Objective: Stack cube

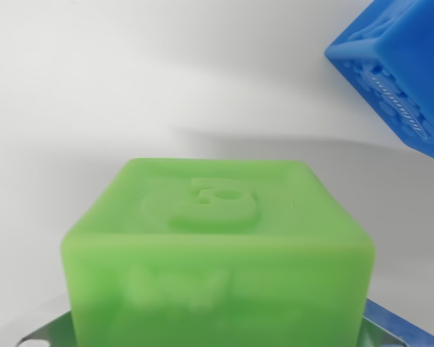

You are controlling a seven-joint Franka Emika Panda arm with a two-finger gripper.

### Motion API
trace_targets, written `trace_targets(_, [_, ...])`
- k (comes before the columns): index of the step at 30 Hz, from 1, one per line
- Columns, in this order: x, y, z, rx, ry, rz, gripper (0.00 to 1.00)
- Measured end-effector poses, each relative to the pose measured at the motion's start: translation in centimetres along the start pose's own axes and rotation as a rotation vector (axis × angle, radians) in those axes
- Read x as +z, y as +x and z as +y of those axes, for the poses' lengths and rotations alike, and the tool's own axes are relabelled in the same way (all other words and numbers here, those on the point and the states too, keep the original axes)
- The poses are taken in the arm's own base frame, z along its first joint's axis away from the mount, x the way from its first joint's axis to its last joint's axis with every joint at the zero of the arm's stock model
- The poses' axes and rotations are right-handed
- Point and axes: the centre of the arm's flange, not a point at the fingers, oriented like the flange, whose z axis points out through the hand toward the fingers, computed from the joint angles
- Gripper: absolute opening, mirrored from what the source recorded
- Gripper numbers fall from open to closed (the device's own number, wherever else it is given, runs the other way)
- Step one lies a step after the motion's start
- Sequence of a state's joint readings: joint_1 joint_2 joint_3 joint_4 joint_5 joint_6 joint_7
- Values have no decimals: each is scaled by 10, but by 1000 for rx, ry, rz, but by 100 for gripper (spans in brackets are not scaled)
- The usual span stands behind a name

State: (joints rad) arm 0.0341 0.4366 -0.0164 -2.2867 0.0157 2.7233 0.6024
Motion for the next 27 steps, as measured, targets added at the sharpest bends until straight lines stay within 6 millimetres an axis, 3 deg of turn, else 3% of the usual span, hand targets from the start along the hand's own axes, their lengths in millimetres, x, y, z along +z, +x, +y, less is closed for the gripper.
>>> trace_targets(27, [-74,0,0,0,5,1,0])
